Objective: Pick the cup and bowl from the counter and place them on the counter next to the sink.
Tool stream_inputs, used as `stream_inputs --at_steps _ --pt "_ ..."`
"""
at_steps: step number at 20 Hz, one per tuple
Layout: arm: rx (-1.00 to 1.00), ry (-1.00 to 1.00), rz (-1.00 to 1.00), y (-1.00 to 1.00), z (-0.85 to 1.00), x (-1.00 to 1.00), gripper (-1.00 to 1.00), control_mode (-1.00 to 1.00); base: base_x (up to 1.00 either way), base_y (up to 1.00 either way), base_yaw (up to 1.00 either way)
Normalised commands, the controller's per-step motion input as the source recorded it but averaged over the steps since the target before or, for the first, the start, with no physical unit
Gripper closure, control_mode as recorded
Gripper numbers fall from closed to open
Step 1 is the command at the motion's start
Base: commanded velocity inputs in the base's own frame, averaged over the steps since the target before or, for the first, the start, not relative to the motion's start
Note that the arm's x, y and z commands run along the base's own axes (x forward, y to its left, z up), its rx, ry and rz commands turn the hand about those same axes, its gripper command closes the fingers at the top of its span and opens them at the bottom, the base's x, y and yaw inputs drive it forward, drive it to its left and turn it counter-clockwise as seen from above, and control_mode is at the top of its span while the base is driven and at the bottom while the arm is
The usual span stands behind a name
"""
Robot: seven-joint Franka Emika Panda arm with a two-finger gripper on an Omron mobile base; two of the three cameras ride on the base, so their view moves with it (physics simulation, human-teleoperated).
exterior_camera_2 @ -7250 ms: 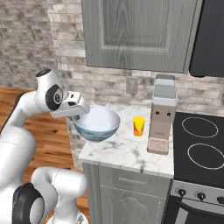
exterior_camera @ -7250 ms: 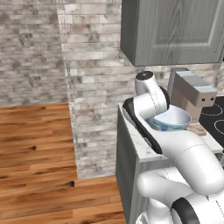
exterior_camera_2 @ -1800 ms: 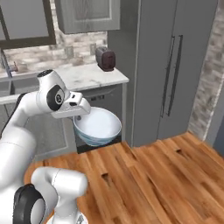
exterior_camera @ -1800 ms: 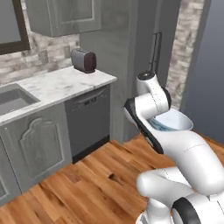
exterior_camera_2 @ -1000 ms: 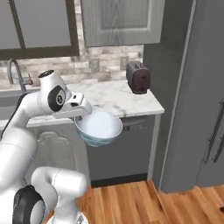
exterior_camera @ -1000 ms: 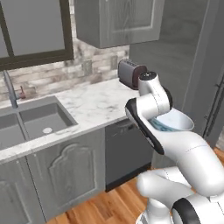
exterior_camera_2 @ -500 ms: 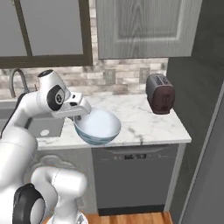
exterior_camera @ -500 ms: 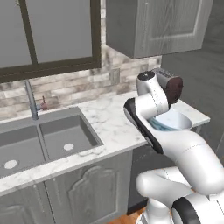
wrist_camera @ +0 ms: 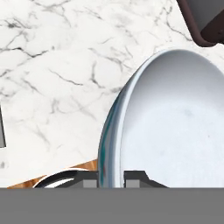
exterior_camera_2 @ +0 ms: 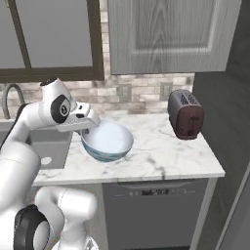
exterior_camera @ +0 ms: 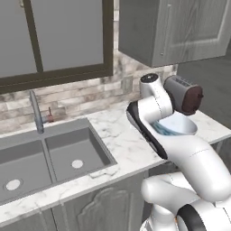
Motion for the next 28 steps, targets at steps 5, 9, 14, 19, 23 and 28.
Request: stream_inputs --at_steps 5,9,14,19,23,28 --pt "0.00 0.00 0.00 0.00 0.00 0.00 1.00 1.00 0.82 0.13 0.00" --pt "0.00 0.00 0.00 0.00 0.00 0.00 1.00 1.00 0.31 0.06 0.00" --pt "0.00 0.00 0.00 0.00 0.00 0.00 1.00 1.00 0.00 0.00 0.00" --pt "0.00 0.00 0.00 0.00 0.00 0.00 1.00 1.00 0.00 0.00 0.00" --pt "0.00 0.00 0.00 0.00 0.00 0.00 1.00 1.00 0.00 0.00 0.00" --pt "0.00 0.00 0.00 0.00 -0.03 0.00 1.00 -1.00 0.00 0.00 0.00"
